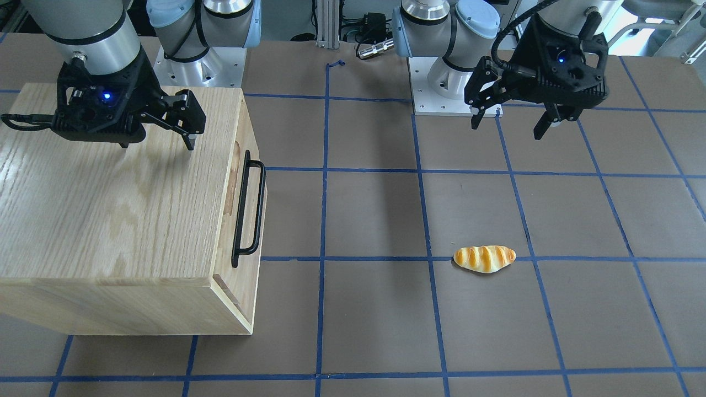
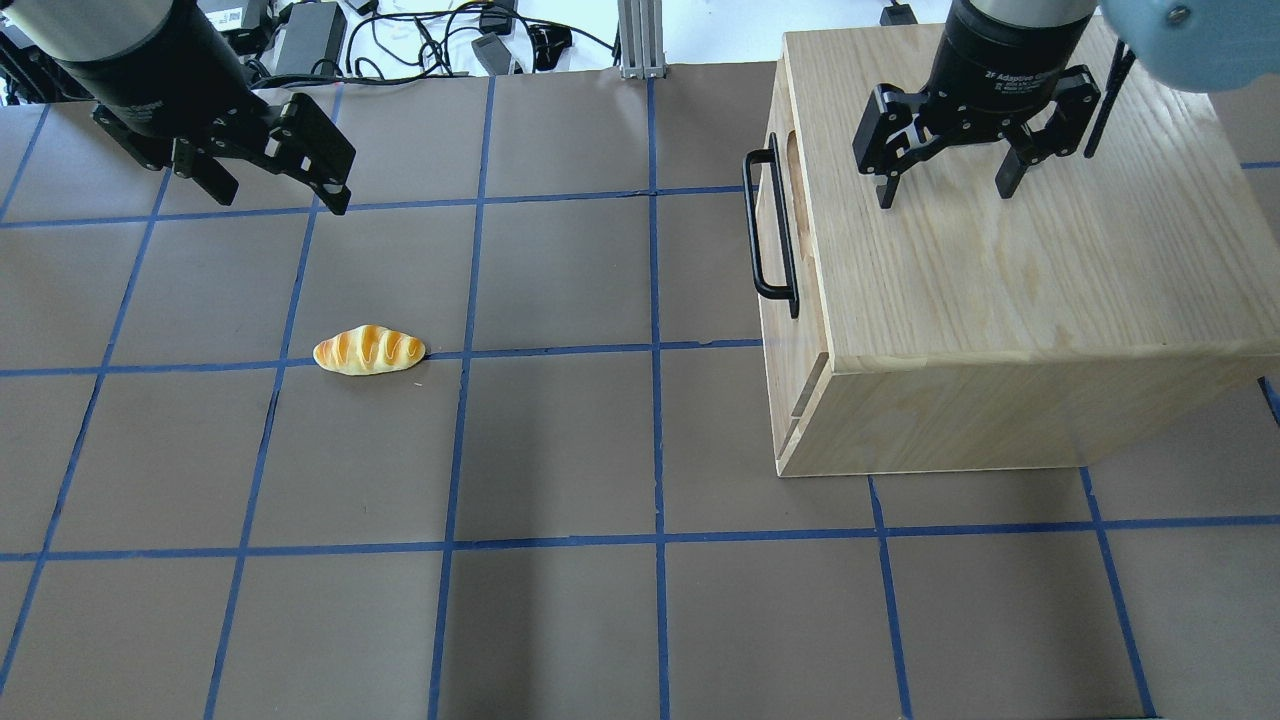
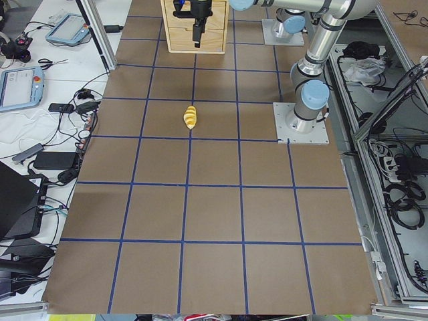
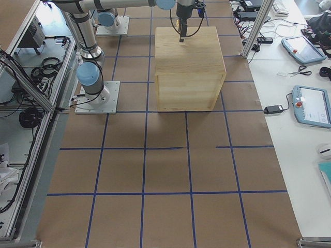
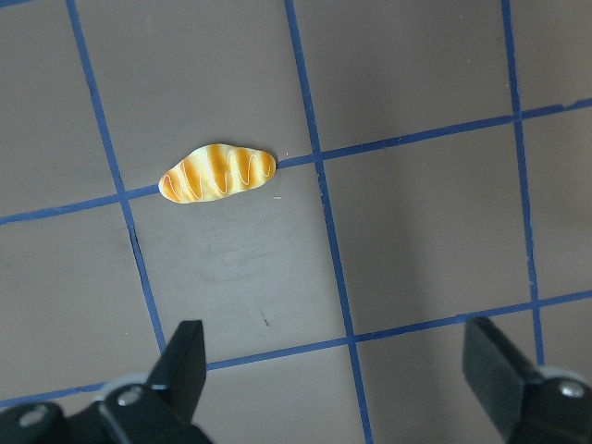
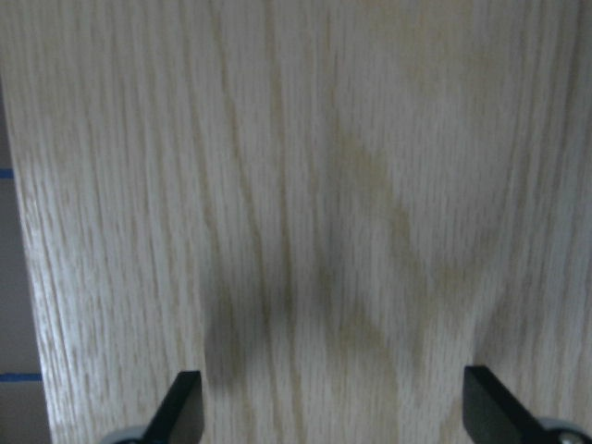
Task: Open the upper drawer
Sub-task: 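Move the left gripper toward the black handle on the wooden drawer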
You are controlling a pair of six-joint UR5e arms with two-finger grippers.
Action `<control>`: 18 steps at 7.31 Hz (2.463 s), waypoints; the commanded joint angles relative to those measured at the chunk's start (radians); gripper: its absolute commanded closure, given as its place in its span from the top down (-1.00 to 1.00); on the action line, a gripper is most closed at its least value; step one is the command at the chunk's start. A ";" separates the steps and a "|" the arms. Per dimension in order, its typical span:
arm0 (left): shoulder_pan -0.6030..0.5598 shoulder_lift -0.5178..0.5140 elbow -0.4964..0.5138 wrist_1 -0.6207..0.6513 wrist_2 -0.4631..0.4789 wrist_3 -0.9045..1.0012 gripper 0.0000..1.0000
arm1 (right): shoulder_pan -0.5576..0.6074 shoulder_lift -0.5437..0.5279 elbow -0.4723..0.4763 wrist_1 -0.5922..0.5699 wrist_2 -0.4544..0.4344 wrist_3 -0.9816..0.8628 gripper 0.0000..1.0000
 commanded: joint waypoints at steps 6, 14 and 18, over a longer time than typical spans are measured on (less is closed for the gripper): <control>-0.276 -0.164 -0.029 0.291 -0.113 -0.622 1.00 | 0.000 0.000 0.001 0.000 0.000 0.000 1.00; -0.369 -0.323 -0.041 0.616 -0.240 -0.906 1.00 | 0.000 0.000 0.001 0.000 0.000 -0.001 1.00; -0.396 -0.312 -0.040 0.613 -0.389 -0.900 1.00 | 0.000 0.000 -0.001 0.000 0.000 0.000 1.00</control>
